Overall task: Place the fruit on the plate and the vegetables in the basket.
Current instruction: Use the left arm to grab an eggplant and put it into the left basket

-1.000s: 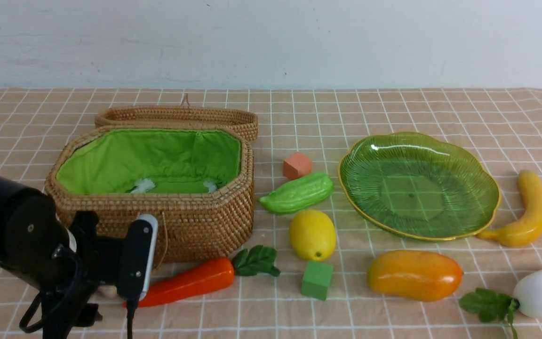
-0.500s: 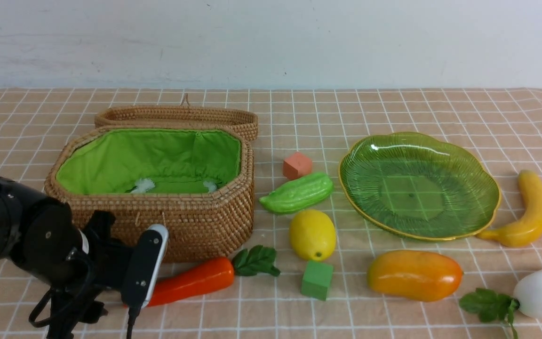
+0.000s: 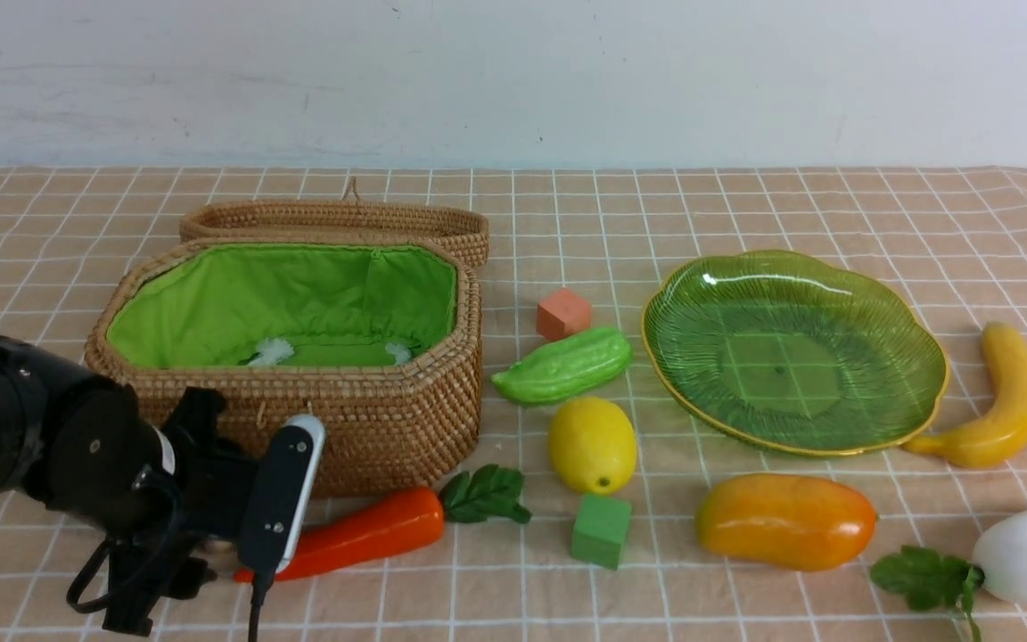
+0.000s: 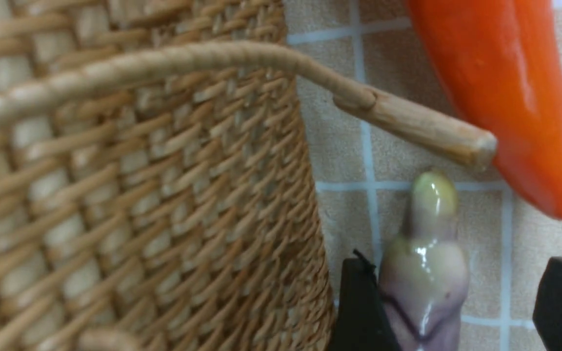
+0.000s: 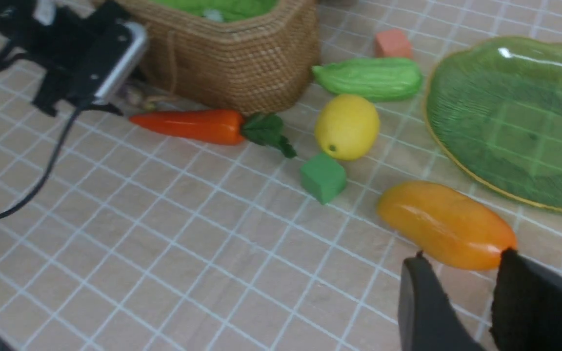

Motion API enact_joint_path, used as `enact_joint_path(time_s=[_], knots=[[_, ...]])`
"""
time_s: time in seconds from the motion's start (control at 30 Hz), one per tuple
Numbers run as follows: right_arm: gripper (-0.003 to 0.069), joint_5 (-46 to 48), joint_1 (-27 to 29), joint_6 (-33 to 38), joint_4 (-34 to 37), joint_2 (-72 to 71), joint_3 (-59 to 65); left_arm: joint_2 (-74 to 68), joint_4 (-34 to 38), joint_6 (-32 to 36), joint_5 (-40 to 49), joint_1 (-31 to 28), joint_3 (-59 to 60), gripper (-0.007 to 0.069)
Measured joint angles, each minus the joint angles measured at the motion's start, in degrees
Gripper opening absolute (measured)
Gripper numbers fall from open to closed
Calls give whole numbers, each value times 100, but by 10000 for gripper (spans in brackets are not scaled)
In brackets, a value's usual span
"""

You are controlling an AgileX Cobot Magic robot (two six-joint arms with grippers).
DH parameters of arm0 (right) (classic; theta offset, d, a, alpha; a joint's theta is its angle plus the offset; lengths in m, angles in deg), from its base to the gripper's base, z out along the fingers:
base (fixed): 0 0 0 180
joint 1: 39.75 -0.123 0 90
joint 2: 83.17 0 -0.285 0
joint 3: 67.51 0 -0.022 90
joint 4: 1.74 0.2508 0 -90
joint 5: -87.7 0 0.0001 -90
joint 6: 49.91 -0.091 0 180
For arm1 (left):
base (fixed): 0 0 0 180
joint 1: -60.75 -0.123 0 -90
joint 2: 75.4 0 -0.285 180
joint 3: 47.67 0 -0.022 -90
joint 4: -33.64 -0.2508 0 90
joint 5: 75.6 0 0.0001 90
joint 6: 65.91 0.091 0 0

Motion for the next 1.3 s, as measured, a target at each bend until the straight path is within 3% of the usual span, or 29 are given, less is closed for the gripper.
enact_joint_path(time_s=[0.2,0.33,0.47,0.63,0.83,0.97,1.13,1.3], knots=[[228,276,0,922,1107,0,-2,-253,-22,0,-1,0,-11,434],[229,302,0,1077,1422,0,-2,-294,-43,-75,5,0,-28,406],[230,316,0,1080,1463,0,-2,-294,-91,-237,52,0,-28,374],[232,421,0,1080,1487,0,-2,-304,-434,-571,125,0,-28,242],[235,425,0,1080,1502,0,-2,-289,-694,-914,353,0,-32,242],[238,428,0,1080,1513,0,-2,-51,-611,-1153,1103,6,-25,242],[237,393,0,1080,1661,0,-2,737,-32,-2039,2289,58,-25,242],[237,-114,0,1080,1745,0,-2,1971,301,-2933,2213,58,-27,242]])
